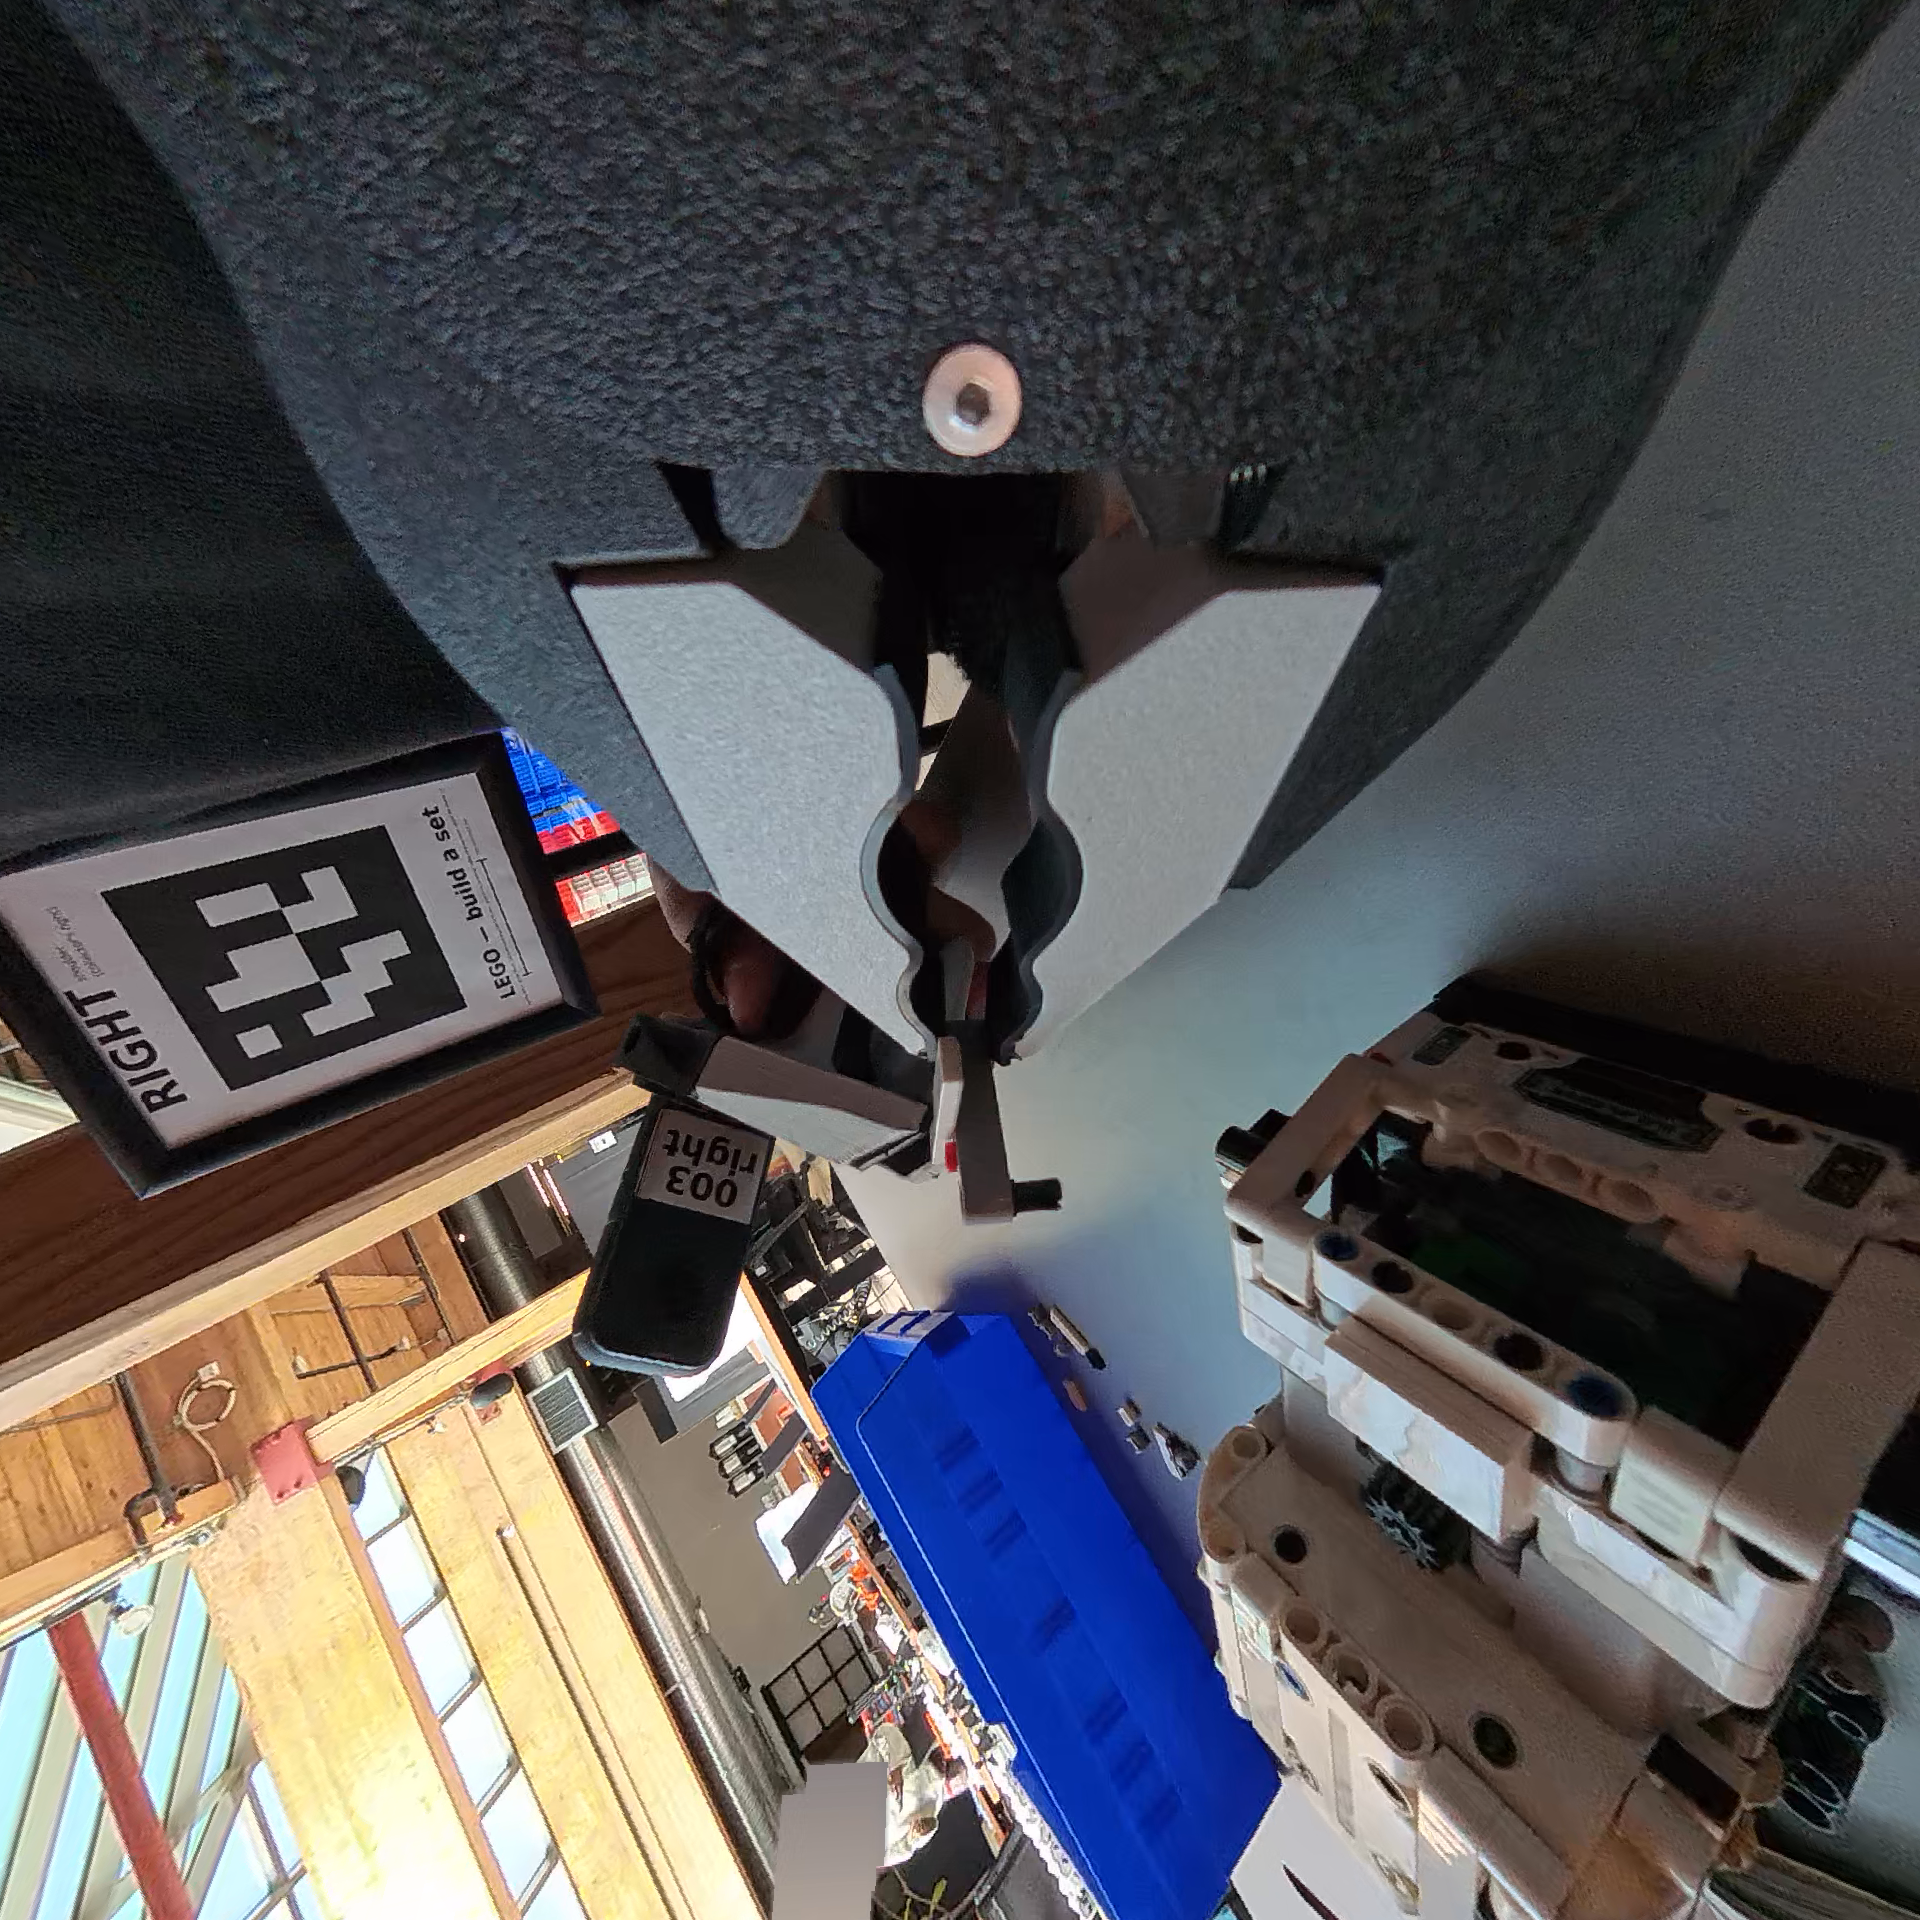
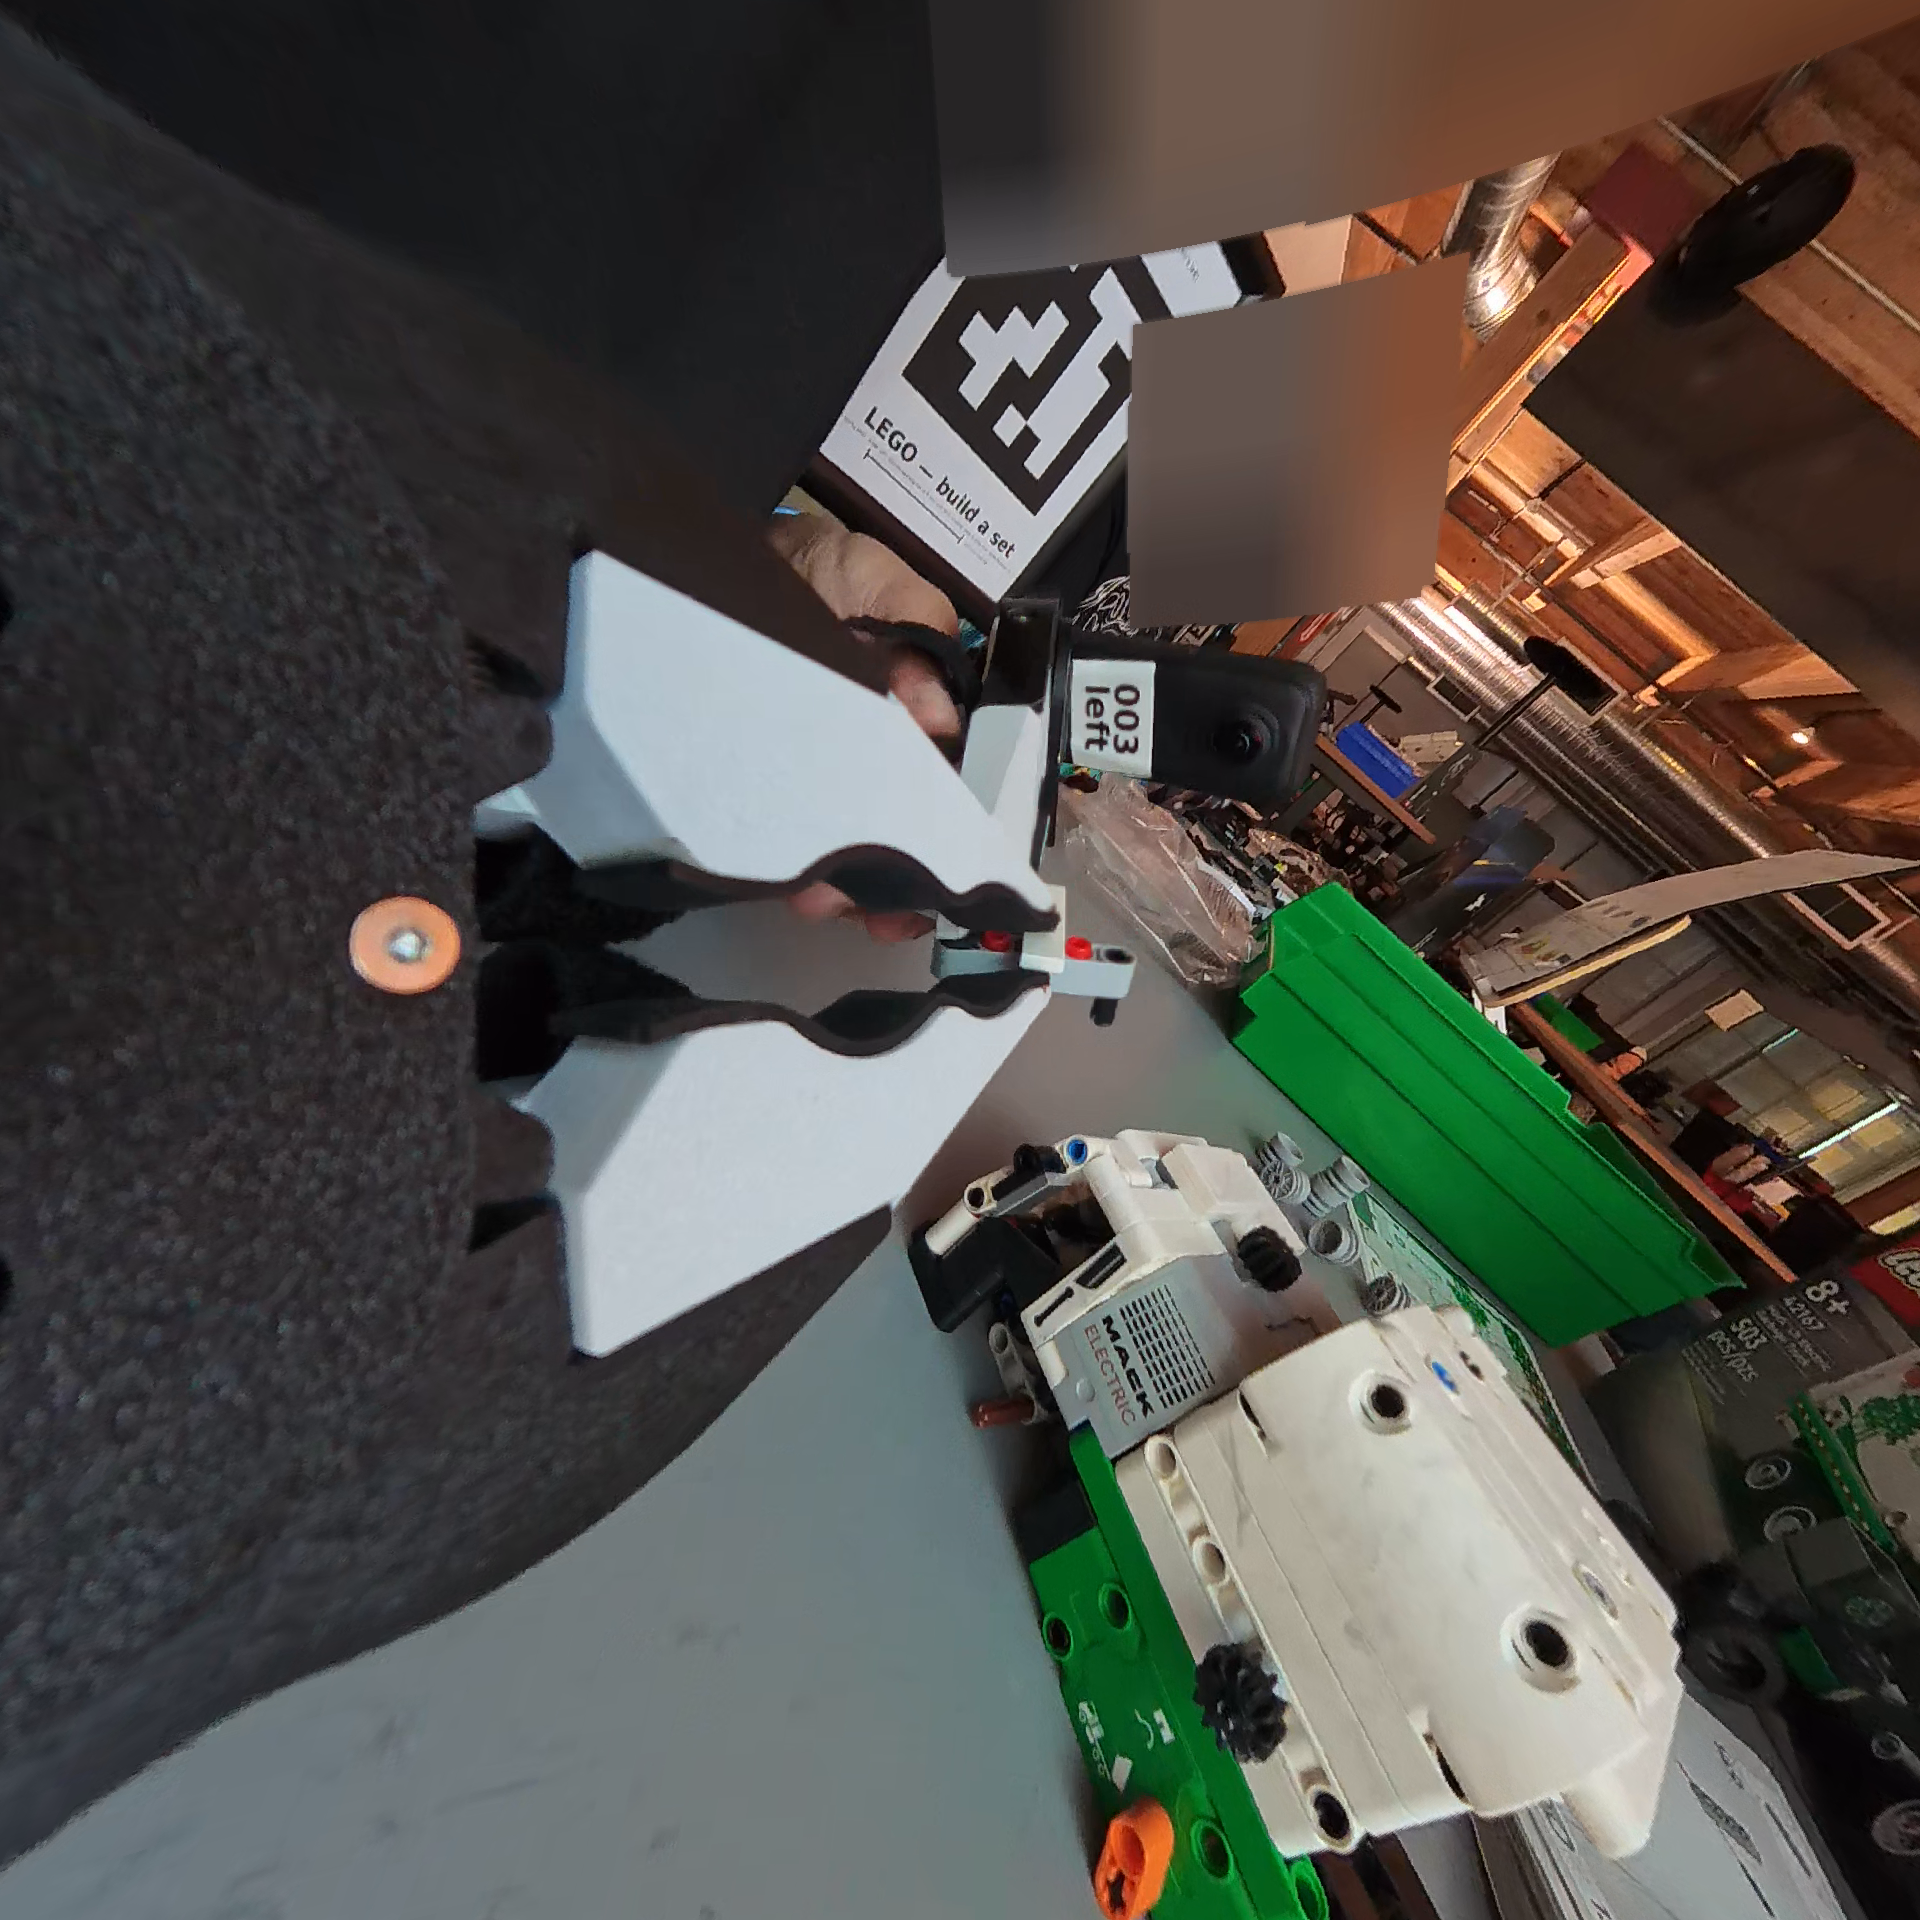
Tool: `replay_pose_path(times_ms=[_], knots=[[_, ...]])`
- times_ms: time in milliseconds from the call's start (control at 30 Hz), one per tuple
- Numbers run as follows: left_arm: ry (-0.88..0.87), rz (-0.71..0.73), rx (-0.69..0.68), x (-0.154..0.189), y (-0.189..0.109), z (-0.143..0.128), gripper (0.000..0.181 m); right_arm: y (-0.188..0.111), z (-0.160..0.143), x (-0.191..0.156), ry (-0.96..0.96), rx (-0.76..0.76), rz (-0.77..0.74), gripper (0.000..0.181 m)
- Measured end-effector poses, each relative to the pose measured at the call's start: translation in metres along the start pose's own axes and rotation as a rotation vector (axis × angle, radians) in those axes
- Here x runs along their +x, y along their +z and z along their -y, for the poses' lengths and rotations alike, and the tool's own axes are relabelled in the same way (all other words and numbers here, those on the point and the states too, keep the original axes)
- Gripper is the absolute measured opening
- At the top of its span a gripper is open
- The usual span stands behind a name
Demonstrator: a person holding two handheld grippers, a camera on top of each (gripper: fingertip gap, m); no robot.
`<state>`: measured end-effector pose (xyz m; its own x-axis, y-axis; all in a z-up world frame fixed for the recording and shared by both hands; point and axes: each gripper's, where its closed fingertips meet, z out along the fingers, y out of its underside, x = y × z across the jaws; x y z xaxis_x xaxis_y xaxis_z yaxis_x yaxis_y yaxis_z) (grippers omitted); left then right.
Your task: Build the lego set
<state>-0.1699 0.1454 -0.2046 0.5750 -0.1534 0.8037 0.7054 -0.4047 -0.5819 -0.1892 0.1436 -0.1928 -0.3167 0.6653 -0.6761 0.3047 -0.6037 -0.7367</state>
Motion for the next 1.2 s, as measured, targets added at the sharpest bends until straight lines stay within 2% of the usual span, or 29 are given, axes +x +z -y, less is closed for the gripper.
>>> replay_pose_path(times_ms=[33, 367, 467, 600, 700, 867, 1200], knots=[[0.002, 0.007, -0.013, -0.001, 0.001, -0.002, 0.006, 0.000, -0.001, 0.001, -0.008, -0.007, -0.003, 0.006], [0.035, 0.068, -0.173, -0.011, -0.001, -0.020, 0.006, -0.003, -0.011, -0.003, 0.026, -0.075, 0.051, 0.001], [0.106, 0.086, -0.237, -0.013, -0.004, -0.025, 0.006, -0.009, -0.012, -0.011, -0.053, -0.195, 0.104, 0.001], [0.217, 0.062, -0.343, -0.011, -0.012, -0.029, 0.006, -0.027, -0.007, -0.016, -0.255, -0.440, 0.162, 0.002], [0.273, 0.054, -0.404, -0.008, -0.014, -0.033, 0.006, -0.026, -0.008, -0.022, -0.382, -0.570, 0.184, 0.002], [0.288, 0.059, -0.394, -0.003, -0.011, -0.036, 0.006, -0.021, -0.023, -0.026, -0.484, -0.730, 0.210, 0.002], [0.259, 0.020, -0.367, 0.004, -0.013, -0.040, 0.006, -0.022, -0.025, -0.027, -0.551, -0.866, 0.220, 0.002]])
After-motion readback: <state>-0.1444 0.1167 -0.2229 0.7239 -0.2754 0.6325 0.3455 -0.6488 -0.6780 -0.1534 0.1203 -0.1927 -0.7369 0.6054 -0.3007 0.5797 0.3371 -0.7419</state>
